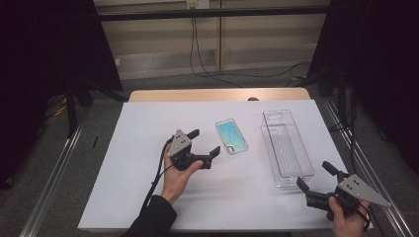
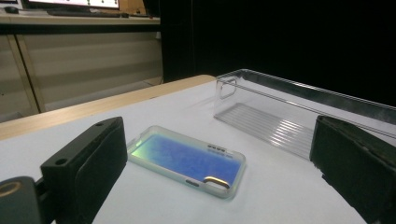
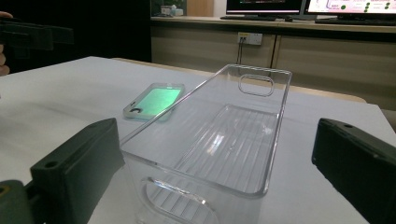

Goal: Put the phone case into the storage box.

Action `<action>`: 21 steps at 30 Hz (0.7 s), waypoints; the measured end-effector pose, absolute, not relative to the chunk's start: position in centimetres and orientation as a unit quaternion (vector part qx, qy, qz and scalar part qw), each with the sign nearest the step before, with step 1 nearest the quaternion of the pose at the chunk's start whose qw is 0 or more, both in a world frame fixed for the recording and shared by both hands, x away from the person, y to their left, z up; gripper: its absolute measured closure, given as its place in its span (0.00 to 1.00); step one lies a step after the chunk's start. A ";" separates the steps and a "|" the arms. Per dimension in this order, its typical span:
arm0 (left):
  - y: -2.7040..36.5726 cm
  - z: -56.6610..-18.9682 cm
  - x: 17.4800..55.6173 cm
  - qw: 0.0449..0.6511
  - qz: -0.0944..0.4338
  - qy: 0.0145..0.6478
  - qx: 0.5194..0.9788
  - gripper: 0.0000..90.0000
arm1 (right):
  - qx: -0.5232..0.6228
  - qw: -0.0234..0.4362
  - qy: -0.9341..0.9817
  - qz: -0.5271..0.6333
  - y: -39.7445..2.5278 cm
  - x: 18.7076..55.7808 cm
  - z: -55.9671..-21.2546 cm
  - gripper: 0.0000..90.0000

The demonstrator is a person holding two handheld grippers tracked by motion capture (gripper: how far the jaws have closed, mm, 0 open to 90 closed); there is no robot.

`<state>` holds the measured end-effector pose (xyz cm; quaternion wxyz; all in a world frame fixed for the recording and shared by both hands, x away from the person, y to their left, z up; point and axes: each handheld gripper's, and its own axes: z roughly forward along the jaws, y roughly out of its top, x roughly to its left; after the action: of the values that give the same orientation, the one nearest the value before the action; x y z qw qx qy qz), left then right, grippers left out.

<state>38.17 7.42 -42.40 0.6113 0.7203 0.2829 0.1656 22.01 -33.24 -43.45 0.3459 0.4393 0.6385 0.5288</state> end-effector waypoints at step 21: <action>4.3 -41.9 41.4 0.613 0.167 0.270 0.724 0.02 | 0.436 0.345 0.640 0.530 -33.3 22.0 -43.5 0.01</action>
<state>41.37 4.35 -41.92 0.6125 0.7241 0.2697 0.1667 21.96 -33.28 -43.47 0.3454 0.4364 0.6398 0.5300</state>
